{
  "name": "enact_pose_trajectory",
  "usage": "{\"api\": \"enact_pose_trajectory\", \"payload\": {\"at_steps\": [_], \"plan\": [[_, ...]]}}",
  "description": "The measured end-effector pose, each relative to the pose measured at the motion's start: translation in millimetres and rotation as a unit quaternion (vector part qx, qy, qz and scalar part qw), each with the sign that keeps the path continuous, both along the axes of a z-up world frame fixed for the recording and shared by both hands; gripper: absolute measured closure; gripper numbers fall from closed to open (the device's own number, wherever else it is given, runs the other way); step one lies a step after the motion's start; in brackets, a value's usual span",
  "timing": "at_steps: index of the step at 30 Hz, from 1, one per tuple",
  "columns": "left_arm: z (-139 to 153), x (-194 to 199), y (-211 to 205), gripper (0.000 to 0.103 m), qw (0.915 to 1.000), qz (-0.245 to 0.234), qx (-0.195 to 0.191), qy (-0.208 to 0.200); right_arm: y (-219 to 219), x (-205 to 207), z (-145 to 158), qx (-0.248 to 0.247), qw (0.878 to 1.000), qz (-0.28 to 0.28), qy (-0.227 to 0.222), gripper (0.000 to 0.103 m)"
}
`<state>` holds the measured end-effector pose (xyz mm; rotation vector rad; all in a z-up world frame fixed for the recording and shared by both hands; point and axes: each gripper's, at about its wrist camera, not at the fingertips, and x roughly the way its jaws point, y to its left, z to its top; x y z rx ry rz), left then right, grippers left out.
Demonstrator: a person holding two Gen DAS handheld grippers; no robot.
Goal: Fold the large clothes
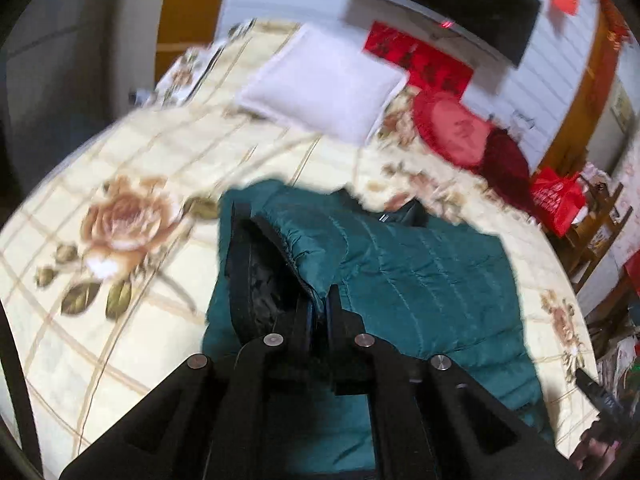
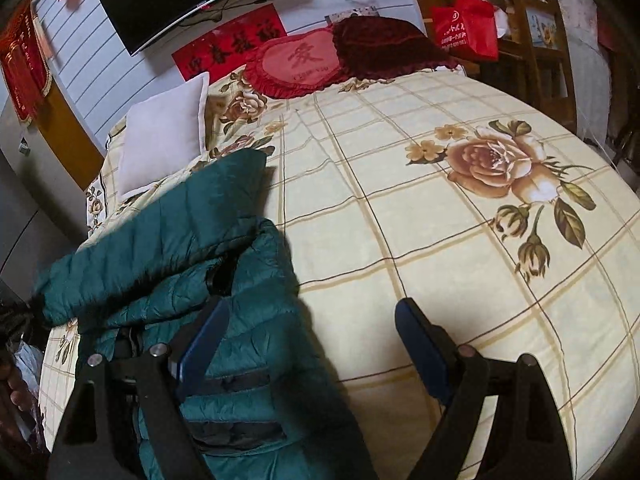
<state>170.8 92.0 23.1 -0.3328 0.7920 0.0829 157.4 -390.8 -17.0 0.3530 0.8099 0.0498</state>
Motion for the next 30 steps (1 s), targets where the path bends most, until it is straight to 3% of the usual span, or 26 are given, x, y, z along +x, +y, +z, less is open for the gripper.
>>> {"api": "enact_pose_trajectory", "payload": {"at_steps": [4,7,10,13,14,15,16,17,19,25,27,30], "plan": [[-35.8,1.3,5.9,0.103,0.9993,-0.011,0.003,0.035,12.6,4.6,2.6,-0.017,1.0,0.013,-0.006,0.014],[-31.2,-12.9,15.0,0.097,0.9998,0.011,0.016,0.004,23.5,15.1,11.0,-0.025,0.998,0.041,-0.025,0.014],[-7.8,-30.2,21.4,0.096,0.9945,0.076,0.059,-0.041,40.5,39.2,25.8,-0.026,0.995,0.086,-0.042,0.016],[14.6,-34.2,13.6,0.096,0.9905,0.078,0.068,-0.09,76.0,69.2,43.3,-0.059,0.986,0.141,-0.073,0.044],[19.1,-30.5,5.3,0.096,0.9901,0.064,0.076,-0.099,89.9,81.5,47.2,-0.07,0.982,0.157,-0.079,0.062],[21.8,-24.9,-6.3,0.096,0.9899,0.044,0.086,-0.104,102.8,96.6,48.3,-0.068,0.979,0.175,-0.077,0.07],[21.2,-17.5,-14.7,0.097,0.9905,0.027,0.088,-0.102,110.3,105.0,48.2,-0.064,0.979,0.181,-0.074,0.072],[18.9,-9.0,-22.4,0.097,0.9917,0.012,0.084,-0.097,119.8,118.0,46.3,-0.066,0.979,0.182,-0.069,0.074],[5.2,12.4,-32.2,0.085,0.994,0.004,0.087,-0.067,132.3,137.8,41.4,-0.069,0.979,0.177,-0.069,0.075],[-69.1,41.8,-12.5,0.089,0.9953,0.033,0.068,0.059,143.3,175.7,-7.2,-0.077,0.981,0.176,-0.017,0.075],[-83.3,41.7,-9.6,0.09,0.9944,0.031,0.075,0.067,145.2,182.3,-35.5,-0.083,0.977,0.195,0.014,0.078],[-85.6,43.3,-14.5,0.09,0.9931,0.028,0.091,0.068,146.0,183.5,-53.8,-0.084,0.975,0.205,0.007,0.078]]}}
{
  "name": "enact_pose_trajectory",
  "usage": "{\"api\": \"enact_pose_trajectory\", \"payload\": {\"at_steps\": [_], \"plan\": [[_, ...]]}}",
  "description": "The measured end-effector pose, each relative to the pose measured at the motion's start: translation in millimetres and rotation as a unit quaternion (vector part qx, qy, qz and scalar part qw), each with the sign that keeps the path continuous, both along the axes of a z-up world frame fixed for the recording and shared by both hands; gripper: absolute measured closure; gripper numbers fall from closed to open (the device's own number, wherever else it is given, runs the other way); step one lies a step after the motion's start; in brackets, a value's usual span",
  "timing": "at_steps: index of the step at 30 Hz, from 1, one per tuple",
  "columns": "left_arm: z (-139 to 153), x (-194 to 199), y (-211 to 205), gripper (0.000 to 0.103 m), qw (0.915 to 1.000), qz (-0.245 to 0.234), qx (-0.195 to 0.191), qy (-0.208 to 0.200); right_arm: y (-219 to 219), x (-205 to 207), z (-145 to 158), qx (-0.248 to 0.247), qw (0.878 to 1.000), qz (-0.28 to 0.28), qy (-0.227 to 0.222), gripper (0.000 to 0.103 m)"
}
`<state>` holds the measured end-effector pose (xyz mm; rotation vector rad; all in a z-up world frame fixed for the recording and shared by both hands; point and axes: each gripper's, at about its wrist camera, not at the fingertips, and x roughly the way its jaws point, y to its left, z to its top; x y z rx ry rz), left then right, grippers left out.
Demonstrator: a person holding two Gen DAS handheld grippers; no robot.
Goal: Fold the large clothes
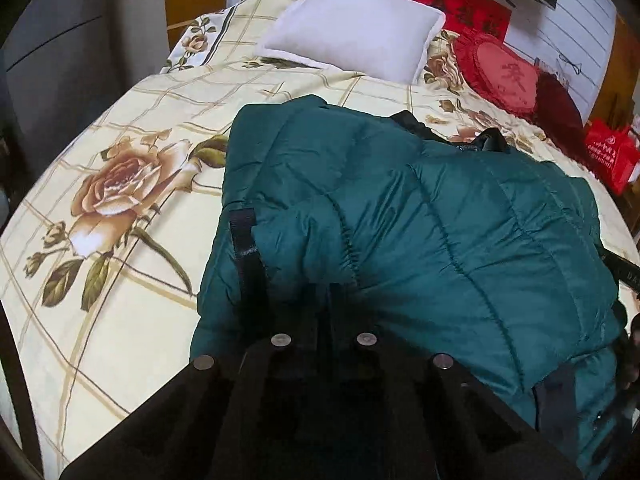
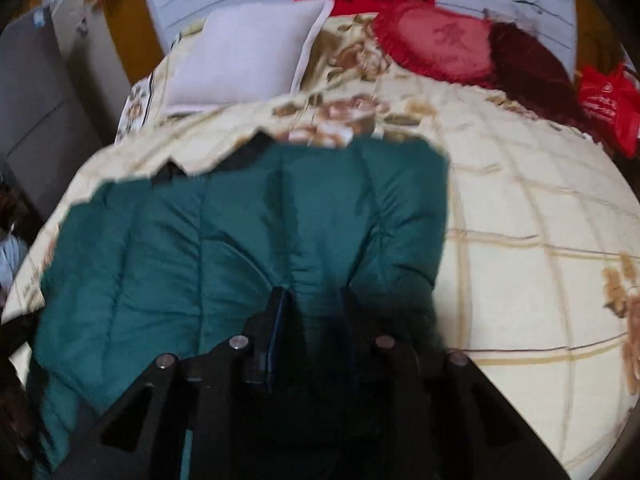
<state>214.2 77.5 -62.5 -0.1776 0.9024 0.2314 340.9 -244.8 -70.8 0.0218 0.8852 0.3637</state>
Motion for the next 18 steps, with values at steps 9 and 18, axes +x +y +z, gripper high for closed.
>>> {"api": "enact_pose_trajectory", "payload": {"at_steps": [9,18], "plan": [[-5.2,-2.7,-1.3,0.09,0.9998,-0.007,0.013,-0.013,-3.7,3.9,6.4,-0.01,1.0,0.007,0.027,0.078],[58.0,-79.9,37.0,0.036,0.997,-0.047,-0.008,-0.06,-69.6,-130.1,87.6,-0.01,0.999,0.023,-0.042,0.011]]}}
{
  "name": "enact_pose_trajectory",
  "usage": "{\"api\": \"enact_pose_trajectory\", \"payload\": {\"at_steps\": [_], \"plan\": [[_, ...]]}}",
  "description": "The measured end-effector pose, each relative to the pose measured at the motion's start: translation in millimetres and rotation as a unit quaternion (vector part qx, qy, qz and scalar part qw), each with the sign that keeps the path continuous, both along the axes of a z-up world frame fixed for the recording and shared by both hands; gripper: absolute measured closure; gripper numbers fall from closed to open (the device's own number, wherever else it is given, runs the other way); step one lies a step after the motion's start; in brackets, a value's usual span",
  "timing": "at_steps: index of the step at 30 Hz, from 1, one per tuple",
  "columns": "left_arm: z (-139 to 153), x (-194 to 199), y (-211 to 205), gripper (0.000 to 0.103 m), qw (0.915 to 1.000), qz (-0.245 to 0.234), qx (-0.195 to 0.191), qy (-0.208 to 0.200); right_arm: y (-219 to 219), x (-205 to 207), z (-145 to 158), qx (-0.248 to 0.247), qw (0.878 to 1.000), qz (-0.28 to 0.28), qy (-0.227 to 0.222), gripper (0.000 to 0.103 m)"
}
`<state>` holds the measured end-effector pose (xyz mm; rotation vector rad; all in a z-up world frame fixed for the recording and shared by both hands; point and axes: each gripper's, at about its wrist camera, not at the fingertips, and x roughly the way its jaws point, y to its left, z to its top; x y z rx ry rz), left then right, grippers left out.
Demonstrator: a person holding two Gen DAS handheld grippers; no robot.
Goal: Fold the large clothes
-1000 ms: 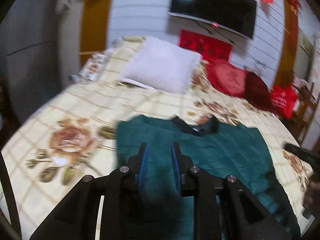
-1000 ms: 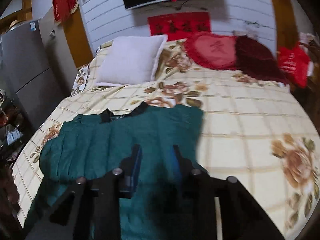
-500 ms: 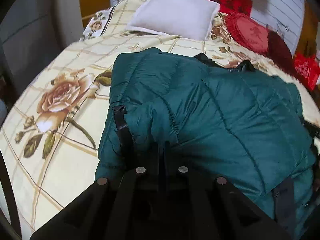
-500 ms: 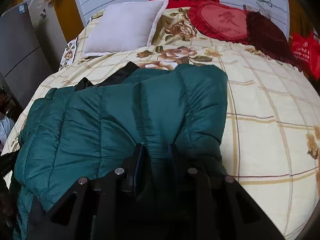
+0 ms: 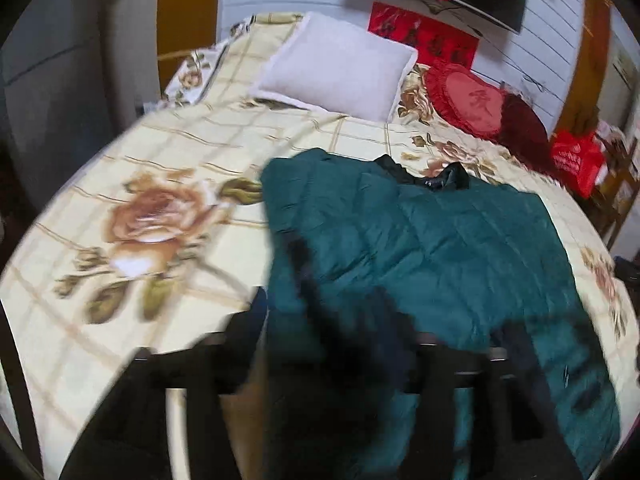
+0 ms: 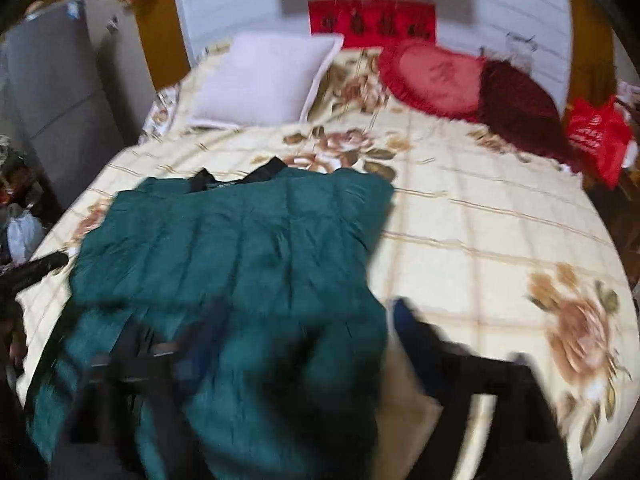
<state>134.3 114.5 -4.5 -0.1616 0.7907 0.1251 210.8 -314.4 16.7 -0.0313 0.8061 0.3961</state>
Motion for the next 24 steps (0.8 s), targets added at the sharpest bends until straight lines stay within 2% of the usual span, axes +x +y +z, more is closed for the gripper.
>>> {"api": "enact_pose_trajectory", "payload": {"at_steps": [3,6,11,14,15,19,22,24], "plan": [[-2.7,-49.1,15.3,0.036,0.9995,-0.005,0.025,0.016,-33.5,-60.7,-19.9,0.014,0.999,0.005,0.029,0.011],[-16.8,-88.7,26.3,0.036,0.999,-0.001,0.019,0.04,-51.0,-96.8,-47.3,0.013,0.999,0.008,0.052,0.012],[-45.3,-142.2,27.0,0.036,0.9976,0.0,-0.005,0.069,-71.6,-138.2,-81.0,0.045,0.996,0.012,0.073,0.017],[-62.6,-158.8,17.5,0.036,0.9954,-0.022,-0.055,0.075,-76.8,-150.8,-98.2,0.07,0.993,0.029,0.091,0.021],[-69.2,-164.5,14.1,0.036,0.9935,-0.033,-0.079,0.074,-77.6,-156.6,-99.2,0.076,0.994,0.033,0.075,0.022],[-72.2,-178.4,9.9,0.036,0.9891,-0.045,-0.129,0.055,-76.3,-168.0,-103.3,0.129,0.986,0.074,0.082,0.023],[-73.0,-181.8,-0.5,0.036,0.9742,-0.101,-0.192,0.061,-67.8,-173.5,-105.3,0.156,0.977,0.112,0.092,0.024],[-71.2,-183.4,-14.8,0.031,0.9709,-0.129,-0.19,0.068,-65.0,-174.4,-107.1,0.176,0.971,0.129,0.101,0.023]]}}
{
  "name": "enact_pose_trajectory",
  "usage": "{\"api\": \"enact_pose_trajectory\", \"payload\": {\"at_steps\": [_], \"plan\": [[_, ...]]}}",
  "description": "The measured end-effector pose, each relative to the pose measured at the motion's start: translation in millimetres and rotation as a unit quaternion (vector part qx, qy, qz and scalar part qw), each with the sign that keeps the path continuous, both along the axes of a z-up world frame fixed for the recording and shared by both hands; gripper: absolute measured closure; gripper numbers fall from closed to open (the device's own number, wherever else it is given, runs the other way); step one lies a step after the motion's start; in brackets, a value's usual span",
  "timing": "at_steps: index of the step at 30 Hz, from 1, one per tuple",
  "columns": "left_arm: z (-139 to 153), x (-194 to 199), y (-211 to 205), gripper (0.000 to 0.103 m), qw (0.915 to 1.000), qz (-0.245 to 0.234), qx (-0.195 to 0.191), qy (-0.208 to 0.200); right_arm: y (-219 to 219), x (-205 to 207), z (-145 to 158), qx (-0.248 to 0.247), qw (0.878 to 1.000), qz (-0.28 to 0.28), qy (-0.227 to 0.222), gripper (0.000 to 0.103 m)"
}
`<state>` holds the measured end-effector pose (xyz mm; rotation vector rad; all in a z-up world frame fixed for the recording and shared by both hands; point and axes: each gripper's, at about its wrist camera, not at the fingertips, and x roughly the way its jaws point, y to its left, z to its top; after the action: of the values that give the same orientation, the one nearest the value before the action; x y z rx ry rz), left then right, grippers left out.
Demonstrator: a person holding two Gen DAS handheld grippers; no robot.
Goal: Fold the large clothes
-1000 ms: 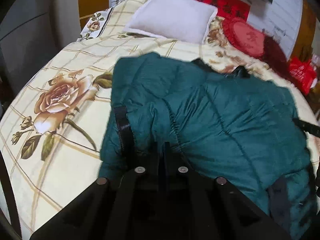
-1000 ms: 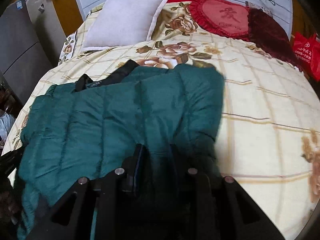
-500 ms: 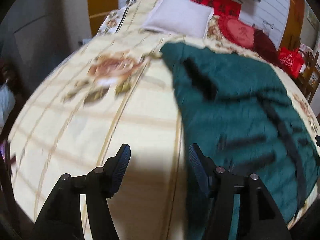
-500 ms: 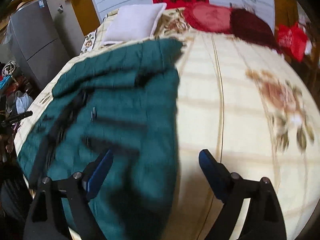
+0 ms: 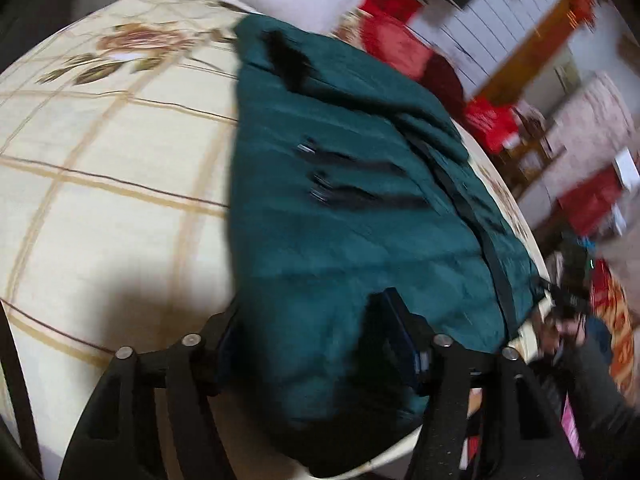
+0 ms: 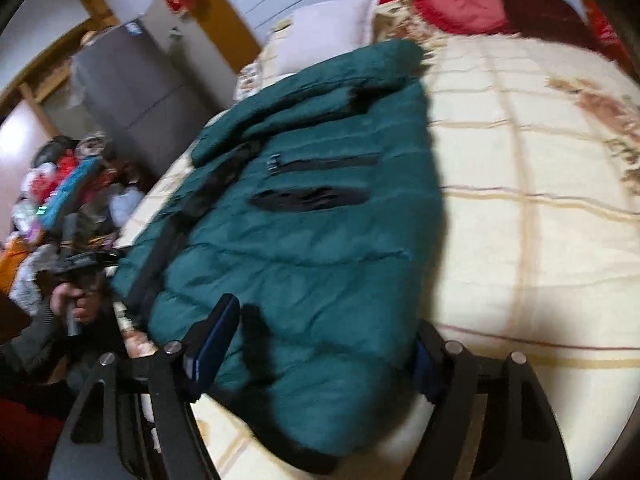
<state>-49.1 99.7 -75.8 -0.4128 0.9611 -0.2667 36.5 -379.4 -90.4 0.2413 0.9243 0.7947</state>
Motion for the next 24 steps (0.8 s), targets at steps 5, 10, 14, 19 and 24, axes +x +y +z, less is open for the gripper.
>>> {"api": "enact_pose_trajectory", "payload": {"at_steps": [5,10,14,19,24], "plan": [[0.5,2.1,-5.4,0.028,0.9997,-0.017,-0.019,-0.002,-12.8,5.9,-4.0,0.025,0.999,-0.03,0.017,0.038],[0.6,4.1,-18.9,0.049,0.9993,-0.023,0.028,-0.008,-3.1,3.5,-2.0,0.004,1.0,-0.013,0.008,0.04],[7.1,1.7,-18.7,0.08,0.9982,-0.021,0.055,-0.014,8.1,-1.4,3.5,-0.02,1.0,-0.01,0.003,0.075],[25.5,-11.9,-10.4,0.085,0.9968,-0.014,0.074,-0.027,9.7,-28.8,29.3,-0.018,0.999,-0.02,-0.031,0.081],[35.4,-30.8,2.4,0.085,0.9978,0.001,0.055,-0.039,1.1,-51.9,45.5,-0.012,0.998,-0.035,-0.052,0.082]]}}
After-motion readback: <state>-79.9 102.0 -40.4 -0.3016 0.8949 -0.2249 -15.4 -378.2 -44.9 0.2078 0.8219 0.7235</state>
